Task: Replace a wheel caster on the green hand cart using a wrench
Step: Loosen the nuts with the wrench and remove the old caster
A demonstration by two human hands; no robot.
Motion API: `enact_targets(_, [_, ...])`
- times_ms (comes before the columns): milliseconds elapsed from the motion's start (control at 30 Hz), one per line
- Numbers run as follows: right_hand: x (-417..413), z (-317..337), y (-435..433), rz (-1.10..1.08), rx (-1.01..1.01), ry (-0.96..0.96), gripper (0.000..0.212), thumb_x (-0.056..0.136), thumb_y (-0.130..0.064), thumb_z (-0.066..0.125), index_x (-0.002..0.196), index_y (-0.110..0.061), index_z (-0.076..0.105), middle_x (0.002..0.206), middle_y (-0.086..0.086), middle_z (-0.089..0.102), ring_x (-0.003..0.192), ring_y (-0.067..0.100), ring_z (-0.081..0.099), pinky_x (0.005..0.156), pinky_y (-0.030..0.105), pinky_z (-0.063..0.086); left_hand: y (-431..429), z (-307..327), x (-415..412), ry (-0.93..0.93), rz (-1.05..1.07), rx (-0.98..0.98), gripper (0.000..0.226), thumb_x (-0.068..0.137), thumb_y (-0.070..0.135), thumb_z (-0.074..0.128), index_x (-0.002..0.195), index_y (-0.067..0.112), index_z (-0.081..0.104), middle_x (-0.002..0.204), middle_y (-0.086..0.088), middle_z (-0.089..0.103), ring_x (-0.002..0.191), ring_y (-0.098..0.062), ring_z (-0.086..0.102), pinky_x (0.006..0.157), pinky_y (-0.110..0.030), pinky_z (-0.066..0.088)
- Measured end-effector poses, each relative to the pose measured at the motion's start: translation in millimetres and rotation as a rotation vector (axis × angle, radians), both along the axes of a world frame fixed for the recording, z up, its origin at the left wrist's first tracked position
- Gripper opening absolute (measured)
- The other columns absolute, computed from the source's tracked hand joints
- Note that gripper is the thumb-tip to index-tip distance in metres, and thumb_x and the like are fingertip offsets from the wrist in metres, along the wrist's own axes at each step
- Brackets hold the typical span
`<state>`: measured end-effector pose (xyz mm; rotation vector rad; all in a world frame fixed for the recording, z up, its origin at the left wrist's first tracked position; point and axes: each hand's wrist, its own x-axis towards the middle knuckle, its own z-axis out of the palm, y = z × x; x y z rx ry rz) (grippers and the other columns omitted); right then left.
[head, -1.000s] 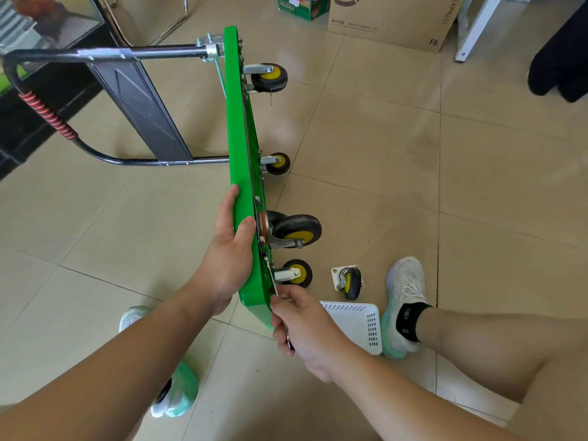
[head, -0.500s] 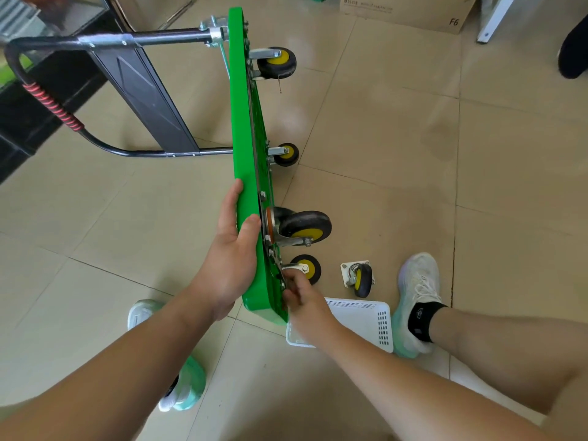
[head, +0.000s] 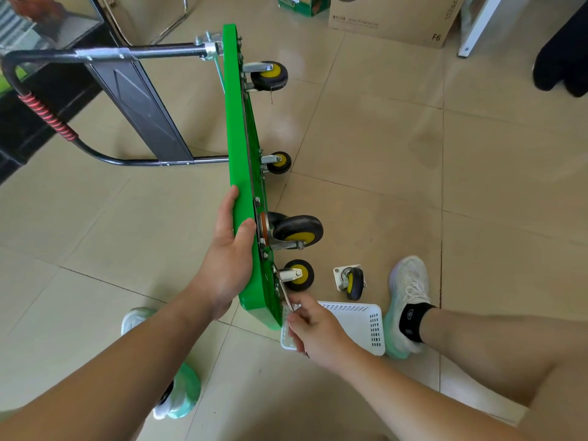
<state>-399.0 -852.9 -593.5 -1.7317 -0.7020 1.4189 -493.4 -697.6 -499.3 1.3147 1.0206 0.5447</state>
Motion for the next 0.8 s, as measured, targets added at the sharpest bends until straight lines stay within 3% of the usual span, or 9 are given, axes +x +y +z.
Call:
enact_targets(200, [-7.3, 19.9, 4.0, -0.088, 0.013, 0.214, 0.015, 0.106, -0.013, 0.046, 0.116, -0.018, 0.057, 0.07, 0.005, 0.05, 0.046, 0.013, 0.045, 0.044, 0.021, 0.034, -0.2, -0.2, -0.2, 0.007, -0.007, 0.005, 0.05, 0.11, 0.032, 0.037, 0.144, 0.067, 0.026, 0.141, 0.004, 0.059, 0.12, -0.029, 0.064, 0.102, -0.057, 0.053])
enact_targets(400, [-10.3, 29.1, 10.5, -0.117, 0.05, 0.278, 0.016, 0.106, -0.011, 0.045, 0.12, -0.009, 0.055, 0.065, 0.004, 0.049, 0.043, 0.016, 0.044, 0.042, 0.022, 0.034, 0.0, -1.8, -0.4, 0.004, -0.002, 0.006, 0.05, 0.11, 0.031, 0.037, 0.146, 0.065, 0.026, 0.143, 0.005, 0.058, 0.122, -0.027, 0.063, 0.104, -0.056, 0.051])
enact_targets(533, [-12.5, 32.1, 17.8, -0.095, 0.083, 0.297, 0.012, 0.107, -0.012, 0.043, 0.11, -0.01, 0.054, 0.068, 0.004, 0.05, 0.039, 0.017, 0.042, 0.043, 0.025, 0.033, 0.0, -1.1, 0.8, 0.005, -0.003, 0.005, 0.051, 0.111, 0.029, 0.036, 0.148, 0.062, 0.025, 0.142, 0.007, 0.059, 0.12, -0.025, 0.065, 0.101, -0.056, 0.054])
enact_targets(633, [-9.7, 24.3, 22.5, -0.085, 0.05, 0.271, 0.012, 0.107, -0.013, 0.043, 0.114, -0.013, 0.053, 0.071, 0.004, 0.05, 0.041, 0.015, 0.044, 0.045, 0.026, 0.035, -0.3, -1.2, -0.2, 0.007, -0.011, 0.008, 0.051, 0.111, 0.03, 0.036, 0.148, 0.064, 0.024, 0.143, 0.007, 0.058, 0.12, -0.024, 0.064, 0.101, -0.056, 0.054])
enact_targets(800, [-4.1, -7.4, 33.8, 0.013, -0.011, 0.06, 0.025, 0.107, -0.012, 0.041, 0.119, -0.031, 0.053, 0.083, -0.001, 0.056, 0.059, 0.01, 0.048, 0.056, 0.022, 0.043, 0.3, -3.5, -0.5, 0.0, -0.003, 0.004, 0.051, 0.111, 0.03, 0.037, 0.147, 0.064, 0.025, 0.141, 0.008, 0.059, 0.122, -0.025, 0.064, 0.104, -0.056, 0.051])
